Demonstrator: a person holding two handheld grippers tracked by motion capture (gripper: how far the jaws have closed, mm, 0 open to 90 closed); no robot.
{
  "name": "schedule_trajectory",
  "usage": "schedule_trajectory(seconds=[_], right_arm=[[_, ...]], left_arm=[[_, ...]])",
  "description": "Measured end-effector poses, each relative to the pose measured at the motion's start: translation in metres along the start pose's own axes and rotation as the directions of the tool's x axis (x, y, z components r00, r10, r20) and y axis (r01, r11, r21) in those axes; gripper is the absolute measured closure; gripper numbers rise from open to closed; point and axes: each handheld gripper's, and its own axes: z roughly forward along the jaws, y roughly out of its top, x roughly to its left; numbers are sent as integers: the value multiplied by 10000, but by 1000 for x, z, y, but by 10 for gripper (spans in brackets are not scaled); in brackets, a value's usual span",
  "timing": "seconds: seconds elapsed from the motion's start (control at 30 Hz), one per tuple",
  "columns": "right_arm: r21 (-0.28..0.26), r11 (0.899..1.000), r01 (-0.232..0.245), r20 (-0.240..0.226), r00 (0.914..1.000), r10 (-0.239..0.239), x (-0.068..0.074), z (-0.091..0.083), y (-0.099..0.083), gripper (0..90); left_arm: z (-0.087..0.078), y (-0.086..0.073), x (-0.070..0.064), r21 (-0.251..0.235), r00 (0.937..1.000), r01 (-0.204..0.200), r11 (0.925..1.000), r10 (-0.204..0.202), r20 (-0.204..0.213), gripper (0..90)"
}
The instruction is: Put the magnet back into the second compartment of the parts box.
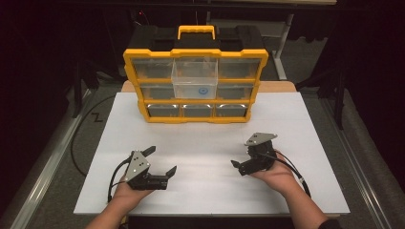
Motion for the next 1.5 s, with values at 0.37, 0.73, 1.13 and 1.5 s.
schedule_trajectory(seconds=[0.37,0.73,1.13,1.5], right_arm=[[-1831,9792,-877,325,9949,952,5,-5,-13,12],[-3085,9424,-1291,449,9877,1500,4,-8,-30,12],[-3160,9405,-1245,563,9871,1496,6,-9,-32,17],[-2951,9490,-1107,411,9909,1283,13,-7,-35,71]], left_arm=[[0,-1,2,27,9999,105,9999,-105,-64,29],[2,-4,5,125,9979,545,9984,-540,-344,29],[4,-4,5,103,9980,467,9989,-462,-435,29],[8,-1,1,91,9997,184,9998,-182,-166,30]])
